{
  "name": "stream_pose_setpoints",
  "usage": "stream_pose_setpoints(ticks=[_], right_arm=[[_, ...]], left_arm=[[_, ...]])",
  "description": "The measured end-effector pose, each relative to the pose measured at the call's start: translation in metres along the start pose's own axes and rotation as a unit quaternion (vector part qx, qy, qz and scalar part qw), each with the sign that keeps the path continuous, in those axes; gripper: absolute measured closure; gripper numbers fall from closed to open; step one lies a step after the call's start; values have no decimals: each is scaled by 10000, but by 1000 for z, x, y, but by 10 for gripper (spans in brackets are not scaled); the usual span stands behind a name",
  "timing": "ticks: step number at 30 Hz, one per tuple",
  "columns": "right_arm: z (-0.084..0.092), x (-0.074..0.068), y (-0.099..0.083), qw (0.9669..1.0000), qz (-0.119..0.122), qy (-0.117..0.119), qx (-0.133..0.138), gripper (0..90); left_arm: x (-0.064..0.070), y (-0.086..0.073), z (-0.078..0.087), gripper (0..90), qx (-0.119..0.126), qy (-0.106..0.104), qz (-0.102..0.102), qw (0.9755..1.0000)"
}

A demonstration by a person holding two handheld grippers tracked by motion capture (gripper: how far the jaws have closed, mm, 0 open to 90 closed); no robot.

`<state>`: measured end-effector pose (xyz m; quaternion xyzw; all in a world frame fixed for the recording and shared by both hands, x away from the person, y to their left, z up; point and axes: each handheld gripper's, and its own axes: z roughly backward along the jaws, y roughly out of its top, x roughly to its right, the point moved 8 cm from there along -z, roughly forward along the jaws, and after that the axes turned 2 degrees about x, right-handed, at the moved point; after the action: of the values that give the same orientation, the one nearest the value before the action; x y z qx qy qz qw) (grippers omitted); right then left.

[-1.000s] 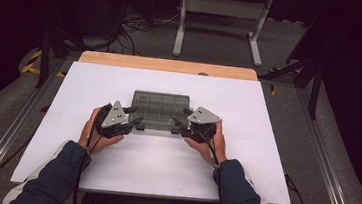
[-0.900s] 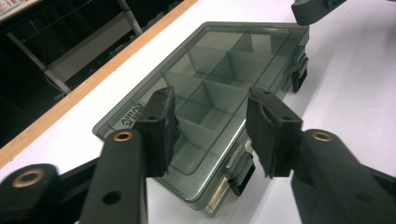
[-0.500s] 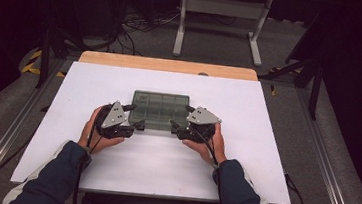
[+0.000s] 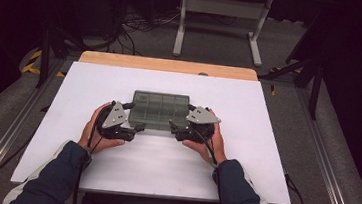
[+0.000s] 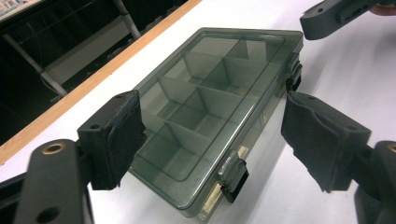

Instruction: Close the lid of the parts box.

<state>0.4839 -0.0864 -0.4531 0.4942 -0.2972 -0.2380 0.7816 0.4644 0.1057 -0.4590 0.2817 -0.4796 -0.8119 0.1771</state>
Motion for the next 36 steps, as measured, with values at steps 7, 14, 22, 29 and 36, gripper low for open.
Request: stream_pose_setpoints(ticks=[7, 14, 22, 29, 36], right_arm=[[-1, -3, 1, 10000, 3, 90, 15, 90], [-1, -5, 1, 9999, 31, 137, 22, 49], [-2, -7, 1, 9999, 58, 157, -1, 39], [0, -8, 1, 9998, 161, 96, -24, 38], [2, -8, 2, 9996, 281, -31, -60, 41]], left_arm=[[1, 1, 0, 156, 36, -26, 30, 10000], [2, 1, 0, 94, 36, -53, 37, 10000], [3, 3, 1, 67, 89, -59, 41, 9999], [4, 5, 3, 60, 117, -51, -15, 9999], [8, 8, 6, 60, 144, -100, -46, 9998]])
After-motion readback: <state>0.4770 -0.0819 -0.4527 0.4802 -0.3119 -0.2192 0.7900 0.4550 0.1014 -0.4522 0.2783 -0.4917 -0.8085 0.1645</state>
